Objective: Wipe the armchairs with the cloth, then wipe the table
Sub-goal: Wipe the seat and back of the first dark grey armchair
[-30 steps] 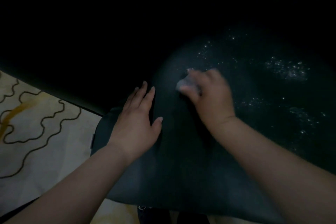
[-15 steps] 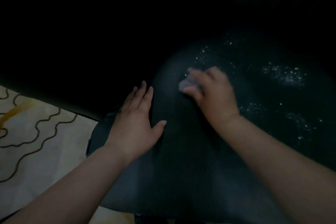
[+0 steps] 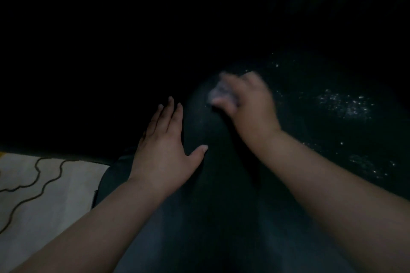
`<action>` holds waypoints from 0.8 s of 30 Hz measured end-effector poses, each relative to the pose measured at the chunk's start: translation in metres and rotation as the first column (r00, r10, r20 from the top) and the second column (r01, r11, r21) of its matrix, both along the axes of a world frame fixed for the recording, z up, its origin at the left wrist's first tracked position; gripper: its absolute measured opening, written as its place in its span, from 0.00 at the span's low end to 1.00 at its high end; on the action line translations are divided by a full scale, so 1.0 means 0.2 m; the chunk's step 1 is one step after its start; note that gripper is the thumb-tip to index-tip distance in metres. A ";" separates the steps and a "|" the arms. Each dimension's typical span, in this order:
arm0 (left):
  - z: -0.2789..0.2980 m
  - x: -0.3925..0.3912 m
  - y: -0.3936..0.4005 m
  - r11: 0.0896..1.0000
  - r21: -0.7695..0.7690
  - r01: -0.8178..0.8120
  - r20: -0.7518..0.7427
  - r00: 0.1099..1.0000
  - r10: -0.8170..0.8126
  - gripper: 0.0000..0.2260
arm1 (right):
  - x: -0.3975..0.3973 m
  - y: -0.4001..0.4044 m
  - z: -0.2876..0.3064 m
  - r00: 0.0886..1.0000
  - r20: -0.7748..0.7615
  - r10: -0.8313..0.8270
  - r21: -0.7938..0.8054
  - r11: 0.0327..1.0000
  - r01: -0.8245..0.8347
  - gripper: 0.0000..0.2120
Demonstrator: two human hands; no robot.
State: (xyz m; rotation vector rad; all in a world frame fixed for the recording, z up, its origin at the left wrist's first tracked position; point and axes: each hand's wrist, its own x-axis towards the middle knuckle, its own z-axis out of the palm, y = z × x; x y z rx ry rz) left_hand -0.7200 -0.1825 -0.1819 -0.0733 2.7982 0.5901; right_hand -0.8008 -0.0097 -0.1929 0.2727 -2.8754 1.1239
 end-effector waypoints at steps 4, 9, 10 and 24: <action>0.00 -0.06 0.04 1.000 0.019 -0.001 -0.001 1.000 0.001 0.47 | -0.06 0.09 0.00 0.995 -0.022 0.096 0.157 0.983 -0.091 0.25; 0.01 -0.06 0.00 0.998 0.063 -0.023 -0.002 1.000 0.023 0.50 | -0.10 0.06 0.01 0.989 0.027 -0.145 -0.057 0.988 0.146 0.24; 0.01 -0.05 -0.01 0.997 0.063 -0.035 0.003 0.999 0.035 0.51 | -0.05 -0.01 0.01 1.000 0.012 -0.002 -0.079 0.997 0.003 0.24; 0.03 0.01 -0.04 0.999 0.017 -0.033 0.030 0.999 0.032 0.50 | 0.11 0.00 0.05 0.924 -0.016 0.383 0.176 0.910 -0.375 0.23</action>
